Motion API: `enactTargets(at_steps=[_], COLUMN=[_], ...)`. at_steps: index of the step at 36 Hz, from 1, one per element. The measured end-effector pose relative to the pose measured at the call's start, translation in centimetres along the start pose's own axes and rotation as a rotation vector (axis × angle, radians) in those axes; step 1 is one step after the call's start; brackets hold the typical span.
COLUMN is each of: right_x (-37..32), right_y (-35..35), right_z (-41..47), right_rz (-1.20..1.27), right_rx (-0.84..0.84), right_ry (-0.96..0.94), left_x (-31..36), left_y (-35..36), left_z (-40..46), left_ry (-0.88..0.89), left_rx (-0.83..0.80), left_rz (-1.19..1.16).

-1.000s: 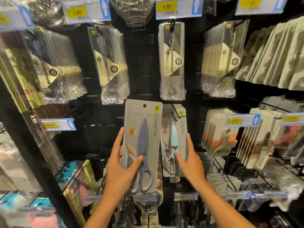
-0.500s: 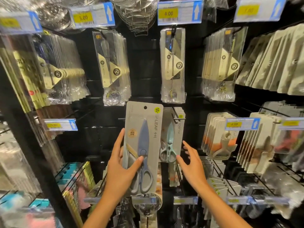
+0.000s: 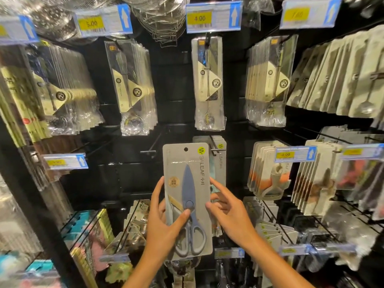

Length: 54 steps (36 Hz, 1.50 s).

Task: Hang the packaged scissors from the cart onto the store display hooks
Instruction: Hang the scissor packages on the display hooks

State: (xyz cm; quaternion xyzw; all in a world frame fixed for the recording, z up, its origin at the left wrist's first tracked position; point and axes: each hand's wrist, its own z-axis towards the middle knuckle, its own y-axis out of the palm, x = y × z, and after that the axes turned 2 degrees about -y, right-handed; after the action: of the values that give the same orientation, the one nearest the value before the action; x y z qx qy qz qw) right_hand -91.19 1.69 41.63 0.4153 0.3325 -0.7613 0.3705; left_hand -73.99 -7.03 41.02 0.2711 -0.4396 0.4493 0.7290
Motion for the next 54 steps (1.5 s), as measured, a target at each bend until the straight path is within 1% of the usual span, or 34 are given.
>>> enactTargets(at_steps=[2, 7, 13, 19, 26, 36, 42, 46, 48, 52, 54], right_x=[0.4, 1.5, 2.5, 2.5, 2.9, 3.5, 5.0, 5.6, 5.7, 5.7, 5.8], right_y=[0.0, -0.4, -1.8, -3.2, -3.9, -4.4, -4.3, -4.2, -4.1, -4.1, -4.2], right_z=[-0.2, -1.0, -1.7, -2.1, -2.1, -1.7, -0.1, 1.7, 2.5, 4.2, 5.0], right_rz=[0.004, -0.007, -0.046, -0.055, -0.089, -0.087, -0.226, -0.262, -0.272, -0.311, -0.315], right_rx=[0.006, 0.059, 0.145, 0.18, 0.154, 0.138, 0.072, -0.024, -0.034, -0.035, -0.062], right_ry=[0.007, 0.036, 0.062, 0.054, 0.056, 0.052, 0.052, 0.089, 0.087, 0.078, 0.079], left_x=[-0.5, -1.8, -1.9, -2.0, -2.2, -2.7, -3.1, -3.4, -3.4, -4.0, -4.2], left_y=[0.0, -0.3, 0.6, 2.3, 3.0, 3.4, 3.6, 4.3, 4.8, 5.6, 5.9], left_z=[0.0, 0.2, 0.6, 0.9, 1.3, 2.0, 3.8, 5.1, 5.8, 7.3, 7.8], left_ry=[-0.024, -0.105, -0.108, -0.101, -0.121, -0.152, -0.194, -0.245, -0.273, -0.282, -0.302], left_rx=[-0.02, -0.142, -0.264, -0.316, -0.362, -0.362, -0.374, -0.44, -0.456, -0.423, -0.406], left_rz=[0.006, 0.007, 0.088, 0.147, 0.151, 0.175, 0.23, 0.221, 0.202, 0.213, 0.233])
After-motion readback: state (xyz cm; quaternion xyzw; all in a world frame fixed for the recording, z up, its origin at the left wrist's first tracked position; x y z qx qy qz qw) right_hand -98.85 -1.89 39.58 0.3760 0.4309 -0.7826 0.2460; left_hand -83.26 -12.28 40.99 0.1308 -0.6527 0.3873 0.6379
